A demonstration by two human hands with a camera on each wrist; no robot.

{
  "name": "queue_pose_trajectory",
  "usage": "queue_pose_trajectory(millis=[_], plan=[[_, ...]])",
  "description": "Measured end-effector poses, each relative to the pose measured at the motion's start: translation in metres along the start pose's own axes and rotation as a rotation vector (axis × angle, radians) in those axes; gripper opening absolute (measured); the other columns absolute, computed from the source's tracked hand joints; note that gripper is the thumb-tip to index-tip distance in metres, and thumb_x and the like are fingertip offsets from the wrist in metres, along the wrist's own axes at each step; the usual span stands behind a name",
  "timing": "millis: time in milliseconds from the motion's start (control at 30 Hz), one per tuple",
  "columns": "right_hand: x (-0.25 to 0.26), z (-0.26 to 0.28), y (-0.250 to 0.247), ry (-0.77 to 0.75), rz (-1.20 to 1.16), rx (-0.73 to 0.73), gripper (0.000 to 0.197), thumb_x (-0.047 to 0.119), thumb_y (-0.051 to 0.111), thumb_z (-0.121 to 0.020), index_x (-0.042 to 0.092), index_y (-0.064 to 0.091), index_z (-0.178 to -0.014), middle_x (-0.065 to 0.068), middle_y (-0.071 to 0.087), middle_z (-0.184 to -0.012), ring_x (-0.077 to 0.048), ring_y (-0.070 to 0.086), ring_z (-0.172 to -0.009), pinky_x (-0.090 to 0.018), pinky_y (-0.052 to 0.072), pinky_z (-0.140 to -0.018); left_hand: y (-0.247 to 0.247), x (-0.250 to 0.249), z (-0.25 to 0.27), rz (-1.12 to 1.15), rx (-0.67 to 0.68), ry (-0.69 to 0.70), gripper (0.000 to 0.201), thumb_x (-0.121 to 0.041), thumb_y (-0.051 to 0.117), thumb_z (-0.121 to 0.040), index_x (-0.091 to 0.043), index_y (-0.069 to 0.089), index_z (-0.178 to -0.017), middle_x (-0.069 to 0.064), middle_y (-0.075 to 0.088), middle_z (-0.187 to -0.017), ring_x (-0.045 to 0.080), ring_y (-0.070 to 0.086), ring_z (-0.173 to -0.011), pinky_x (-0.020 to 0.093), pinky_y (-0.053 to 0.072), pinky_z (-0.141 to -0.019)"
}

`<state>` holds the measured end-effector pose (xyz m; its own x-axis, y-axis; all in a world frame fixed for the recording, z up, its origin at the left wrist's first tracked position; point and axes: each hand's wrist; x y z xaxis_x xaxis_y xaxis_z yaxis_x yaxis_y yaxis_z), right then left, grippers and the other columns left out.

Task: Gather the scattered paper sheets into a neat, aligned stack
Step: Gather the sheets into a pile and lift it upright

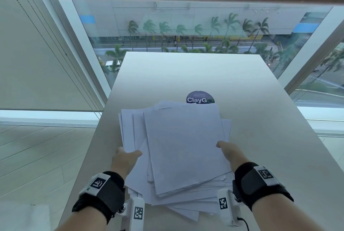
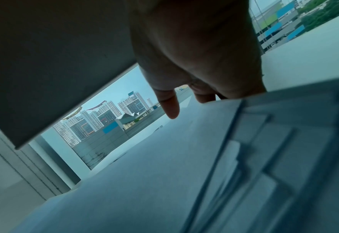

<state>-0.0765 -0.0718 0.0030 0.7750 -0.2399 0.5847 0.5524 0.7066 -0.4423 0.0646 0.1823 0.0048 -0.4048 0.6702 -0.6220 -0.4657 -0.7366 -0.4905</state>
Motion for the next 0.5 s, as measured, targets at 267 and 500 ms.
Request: queue_pose_trajectory(millis=[267,500], plan=[[0.007,0.002,-0.002,0.000,0.046,0.024,0.049,0.020,0.053,-0.087,-0.003,0.043,-0.129,-0.020,0.041,-0.142,-0.036,0.036,-0.131,-0.041,0.031,-0.106,0.005,-0.009,0.001,0.060,-0.004,0.013,0.082,-0.021,0.061,-0.080,-0.003,0.010,-0.143,0.017,0.029,-0.146,0.036,0.033,-0.131,0.044,0.033,-0.101],[0.015,0.008,-0.002,-0.043,0.099,0.005,0.050,0.021,0.056,-0.085,-0.003,0.045,-0.128,-0.019,0.044,-0.138,-0.035,0.039,-0.127,-0.042,0.035,-0.104,0.012,-0.004,0.001,0.057,-0.041,-0.004,0.079,-0.017,0.061,-0.081,0.004,0.012,-0.140,0.021,0.036,-0.141,0.036,0.038,-0.126,0.035,0.031,-0.086]])
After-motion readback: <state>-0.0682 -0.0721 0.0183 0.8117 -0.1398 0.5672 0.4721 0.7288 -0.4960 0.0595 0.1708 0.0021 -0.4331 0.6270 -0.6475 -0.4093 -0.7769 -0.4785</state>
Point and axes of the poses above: each hand's wrist, its own z-axis away from the middle knuckle, its own y-axis out of the palm, x = y × z
